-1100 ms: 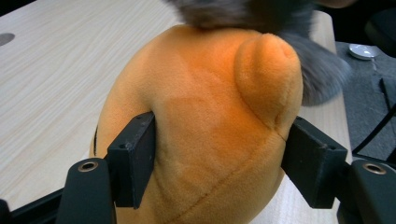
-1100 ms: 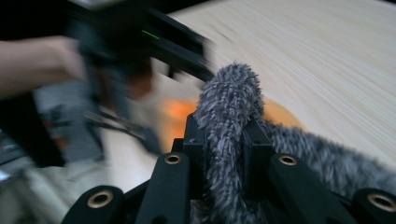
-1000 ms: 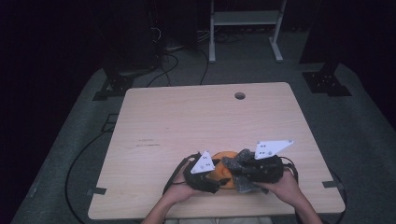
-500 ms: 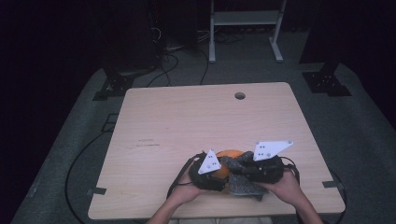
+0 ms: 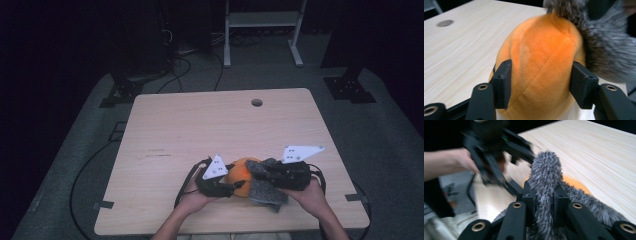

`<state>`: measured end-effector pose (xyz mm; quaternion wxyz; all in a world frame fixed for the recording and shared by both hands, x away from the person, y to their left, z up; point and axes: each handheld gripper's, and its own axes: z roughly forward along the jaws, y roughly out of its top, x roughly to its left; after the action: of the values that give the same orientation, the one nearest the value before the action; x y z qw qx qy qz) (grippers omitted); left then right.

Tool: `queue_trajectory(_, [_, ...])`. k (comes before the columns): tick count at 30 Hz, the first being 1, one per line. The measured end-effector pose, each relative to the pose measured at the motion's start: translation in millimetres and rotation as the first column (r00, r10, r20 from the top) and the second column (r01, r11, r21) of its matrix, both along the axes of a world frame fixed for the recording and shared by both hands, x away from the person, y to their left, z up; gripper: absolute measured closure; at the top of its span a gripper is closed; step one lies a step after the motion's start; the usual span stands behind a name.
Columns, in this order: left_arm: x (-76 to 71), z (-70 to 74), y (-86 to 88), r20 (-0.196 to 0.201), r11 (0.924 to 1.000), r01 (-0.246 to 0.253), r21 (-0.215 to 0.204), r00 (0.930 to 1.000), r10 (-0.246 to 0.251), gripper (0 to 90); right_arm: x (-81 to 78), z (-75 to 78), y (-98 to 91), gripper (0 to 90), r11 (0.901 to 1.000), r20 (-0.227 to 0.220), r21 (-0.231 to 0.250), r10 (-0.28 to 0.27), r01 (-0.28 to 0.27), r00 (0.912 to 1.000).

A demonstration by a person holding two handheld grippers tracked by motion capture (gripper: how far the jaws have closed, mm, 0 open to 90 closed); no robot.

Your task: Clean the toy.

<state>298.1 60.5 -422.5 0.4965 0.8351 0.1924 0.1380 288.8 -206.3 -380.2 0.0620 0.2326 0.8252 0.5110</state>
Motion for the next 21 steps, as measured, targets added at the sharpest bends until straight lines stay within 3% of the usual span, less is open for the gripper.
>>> queue_trajectory(2, [2.7,3.6,11.7,0.001,0.9979,-0.063,-0.016,0.998,0.063,42.6,4.7,-9.0,-5.7,75.9,0.998,-0.02,-0.045,-0.046,0.045,0.9987])
queue_trajectory(4, [3.7,5.1,19.5,0.009,0.9926,-0.121,0.001,0.9926,0.121,42.6,12.5,-25.4,-8.0,75.8,0.9904,-0.066,-0.109,-0.092,0.085,0.9936])
queue_trajectory(5, [3.0,5.2,19.9,0.016,0.991,-0.133,0.013,0.991,0.133,42.5,14.8,-29.9,-7.3,75.7,0.9895,-0.081,-0.115,-0.097,0.087,0.9919])
queue_trajectory(7, [-0.6,4.8,14.8,0.034,0.9893,-0.144,0.025,0.9891,0.143,41.9,13.0,-22.7,-2.8,75.6,0.996,-0.065,-0.056,-0.073,0.07,0.9952])
queue_trajectory(10, [-7.4,4.0,3.9,0.055,0.9916,-0.103,0.078,0.9936,0.099,39.5,10.3,-5.6,4.3,75.6,0.9974,-0.035,0.054,-0.045,0.046,0.9984])
queue_trajectory(12, [-9.5,3.0,1.5,0.039,0.9939,-0.061,0.091,0.9976,0.058,36.3,11.8,-5.6,9.3,75.4,0.9965,-0.047,0.07,-0.044,0.047,0.998])
queue_trajectory(14, [-7.9,5.6,8.4,-0.012,0.9986,-0.004,0.052,0.9999,0.005,34.5,14.3,-13.3,13.2,75.5,0.9981,-0.068,0.032,-0.051,0.053,0.9964])
queue_trajectory(17, [-4.0,11.9,19.8,-0.044,0.9993,0.018,-0.033,0.9988,-0.02,31.8,15.7,-20.3,10.4,75.5,0.9993,-0.105,0.011,-0.035,0.037,0.9938])
queue_trajectory(19, [-1.8,13.4,21.6,-0.034,0.9989,-0.025,-0.04,0.9991,0.024,32.3,13.3,-23.7,7.1,75.5,0.9999,-0.133,-0.005,-0.011,0.01,0.9911])
queue_trajectory(21, [2.1,9.0,20.4,-0.052,0.9984,-0.043,-0.037,0.9978,0.041,31.9,8.4,-26.1,6.1,75.6,0.9989,-0.148,-0.024,0.037,-0.041,0.9882])
